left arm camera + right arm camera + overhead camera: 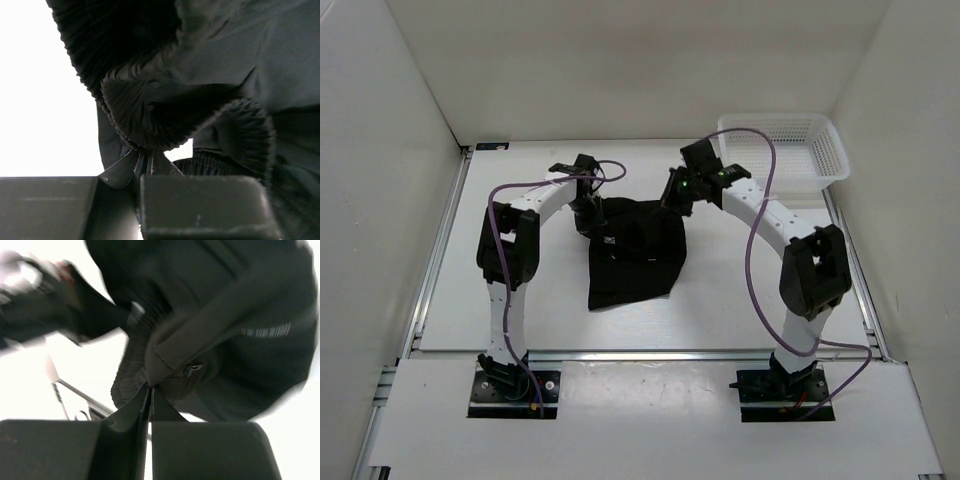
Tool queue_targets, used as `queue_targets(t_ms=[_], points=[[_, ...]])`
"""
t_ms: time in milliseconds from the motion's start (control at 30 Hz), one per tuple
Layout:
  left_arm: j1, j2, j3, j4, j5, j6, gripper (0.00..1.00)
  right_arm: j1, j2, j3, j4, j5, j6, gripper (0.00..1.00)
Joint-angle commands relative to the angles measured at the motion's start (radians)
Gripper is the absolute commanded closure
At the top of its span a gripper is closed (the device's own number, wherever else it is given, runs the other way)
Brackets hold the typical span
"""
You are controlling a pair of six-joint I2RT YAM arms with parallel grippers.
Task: Fold and stack the shorts
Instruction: Fold the shorts
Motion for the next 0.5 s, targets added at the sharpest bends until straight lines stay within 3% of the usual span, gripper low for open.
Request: queue_targets(t_ms=[0, 33, 100, 167, 200, 233, 333, 400, 433, 467], points=[[0.0, -0.081, -0.025, 0.005, -0.017, 0.048, 0.9, -0.016, 0.095, 0.179, -0.011, -0.028, -0.023, 1.0], [0.0, -0.093, -0.036, -0.004, -0.017, 0.063, 0.88, -0.016, 0.131, 0.228, -0.011, -0.057, -0.012, 1.0], [0.0, -0.129, -0.045, -0.017, -0.029, 0.074, 0.63, -0.025, 0.281, 0.431, -0.011, -0.069, -0.012, 0.89], [0.0, -0.165, -0.071, -0.03, -0.049, 0.074, 0.28, -0.025, 0.423, 0.562, -0.011, -0.095, -0.012, 0.56], [0.009, -0.187, -0.071, -0.043, -0.058, 0.074, 0.06, -0.025, 0.452, 0.652, -0.011, -0.141, -0.012, 0.35], [0.02, -0.231, -0.071, -0.057, -0.058, 0.074, 0.01, -0.025, 0.466, 0.671, -0.011, -0.141, -0.021, 0.29], [0.034, -0.308, -0.08, -0.068, -0.067, 0.074, 0.01, -0.016, 0.359, 0.597, 0.014, -0.076, -0.071, 0.2], [0.046, -0.333, -0.05, -0.077, -0.08, 0.074, 0.09, -0.016, 0.282, 0.502, 0.044, 0.004, -0.084, 0.2], [0.046, -0.333, -0.039, -0.086, -0.08, 0.074, 0.15, -0.016, 0.209, 0.407, 0.045, 0.03, -0.084, 0.2], [0.046, -0.342, -0.027, -0.087, -0.08, 0.074, 0.36, -0.016, 0.173, 0.361, 0.058, 0.053, -0.095, 0.2]])
